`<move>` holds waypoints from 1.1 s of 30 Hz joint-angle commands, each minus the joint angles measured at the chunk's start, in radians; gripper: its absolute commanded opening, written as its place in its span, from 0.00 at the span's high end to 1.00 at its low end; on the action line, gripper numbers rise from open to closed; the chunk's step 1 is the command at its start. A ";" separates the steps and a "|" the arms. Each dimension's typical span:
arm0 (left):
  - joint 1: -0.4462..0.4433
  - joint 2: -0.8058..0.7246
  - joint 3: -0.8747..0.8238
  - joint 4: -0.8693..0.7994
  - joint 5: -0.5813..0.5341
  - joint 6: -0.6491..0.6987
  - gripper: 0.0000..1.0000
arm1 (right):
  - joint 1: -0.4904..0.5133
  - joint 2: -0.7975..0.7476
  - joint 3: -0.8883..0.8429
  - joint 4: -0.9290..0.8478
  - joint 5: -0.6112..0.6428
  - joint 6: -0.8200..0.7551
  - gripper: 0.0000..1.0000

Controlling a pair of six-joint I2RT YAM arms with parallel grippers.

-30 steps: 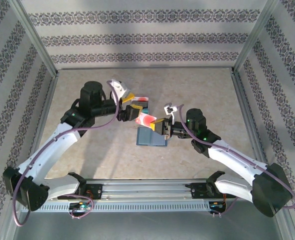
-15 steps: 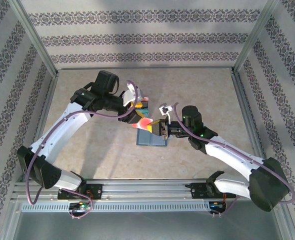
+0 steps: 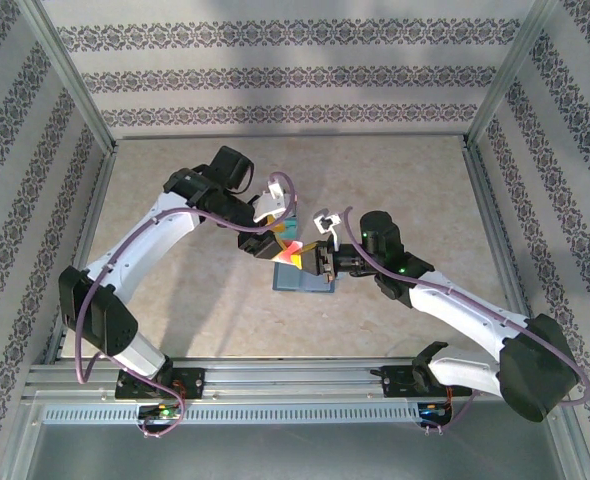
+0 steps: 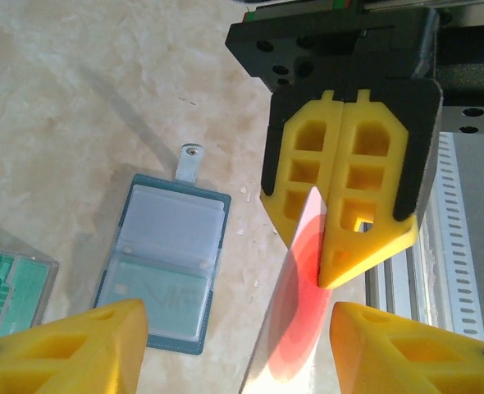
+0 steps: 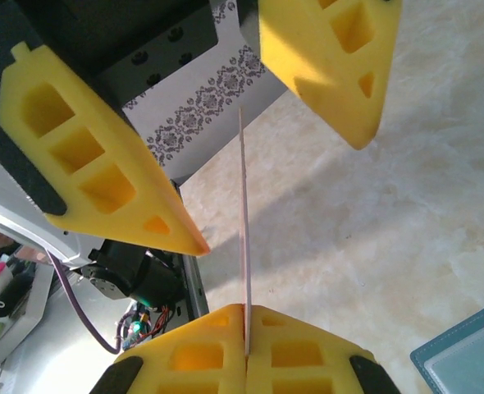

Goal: Take the credit cards out of the card holder

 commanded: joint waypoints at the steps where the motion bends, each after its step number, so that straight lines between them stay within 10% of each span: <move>1: -0.012 0.029 0.047 -0.083 0.017 0.077 0.44 | 0.011 0.007 0.037 -0.011 -0.029 -0.034 1.00; 5: -0.013 0.054 0.069 -0.113 0.030 0.094 0.62 | 0.011 0.008 0.041 -0.028 -0.028 -0.049 1.00; 33: -0.021 0.083 0.086 -0.197 0.043 0.175 0.93 | 0.011 0.026 0.075 -0.079 -0.029 -0.116 0.93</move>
